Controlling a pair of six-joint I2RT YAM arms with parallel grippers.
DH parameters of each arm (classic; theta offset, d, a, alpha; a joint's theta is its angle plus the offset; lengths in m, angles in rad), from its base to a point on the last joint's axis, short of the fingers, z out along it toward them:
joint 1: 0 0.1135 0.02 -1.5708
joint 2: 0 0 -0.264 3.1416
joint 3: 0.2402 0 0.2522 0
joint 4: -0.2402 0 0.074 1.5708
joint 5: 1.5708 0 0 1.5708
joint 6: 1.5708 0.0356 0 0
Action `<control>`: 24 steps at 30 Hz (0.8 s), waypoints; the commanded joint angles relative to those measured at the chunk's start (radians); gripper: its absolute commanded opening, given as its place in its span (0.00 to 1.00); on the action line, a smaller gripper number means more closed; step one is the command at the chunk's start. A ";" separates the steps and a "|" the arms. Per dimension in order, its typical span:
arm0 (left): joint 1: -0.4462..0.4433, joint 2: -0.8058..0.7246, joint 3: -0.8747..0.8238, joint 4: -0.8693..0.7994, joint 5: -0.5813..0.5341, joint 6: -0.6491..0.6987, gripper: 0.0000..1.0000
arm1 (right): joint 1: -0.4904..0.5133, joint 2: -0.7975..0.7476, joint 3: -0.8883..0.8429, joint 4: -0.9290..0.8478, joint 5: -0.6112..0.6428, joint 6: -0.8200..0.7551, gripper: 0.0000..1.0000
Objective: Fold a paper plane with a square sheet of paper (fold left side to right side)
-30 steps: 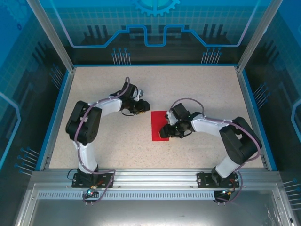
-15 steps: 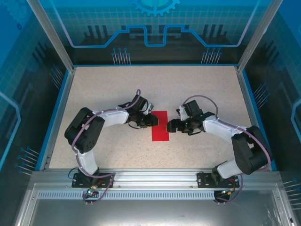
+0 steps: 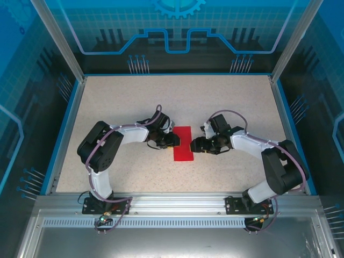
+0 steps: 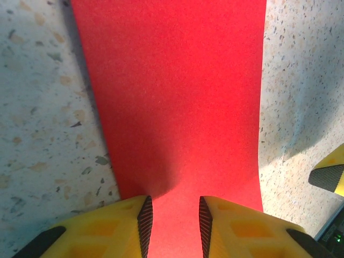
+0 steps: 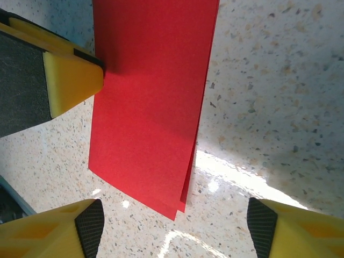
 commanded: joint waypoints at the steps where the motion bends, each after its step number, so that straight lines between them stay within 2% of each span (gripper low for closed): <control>1: -0.009 0.002 -0.037 -0.015 -0.024 -0.016 0.32 | -0.013 0.033 0.037 -0.021 -0.062 0.019 0.69; 15: -0.012 -0.006 -0.068 0.026 -0.016 -0.032 0.32 | 0.023 0.146 0.075 -0.015 -0.122 0.095 0.57; 24: -0.013 -0.010 -0.076 0.035 -0.016 -0.035 0.33 | 0.053 0.181 0.052 0.030 -0.152 0.134 0.54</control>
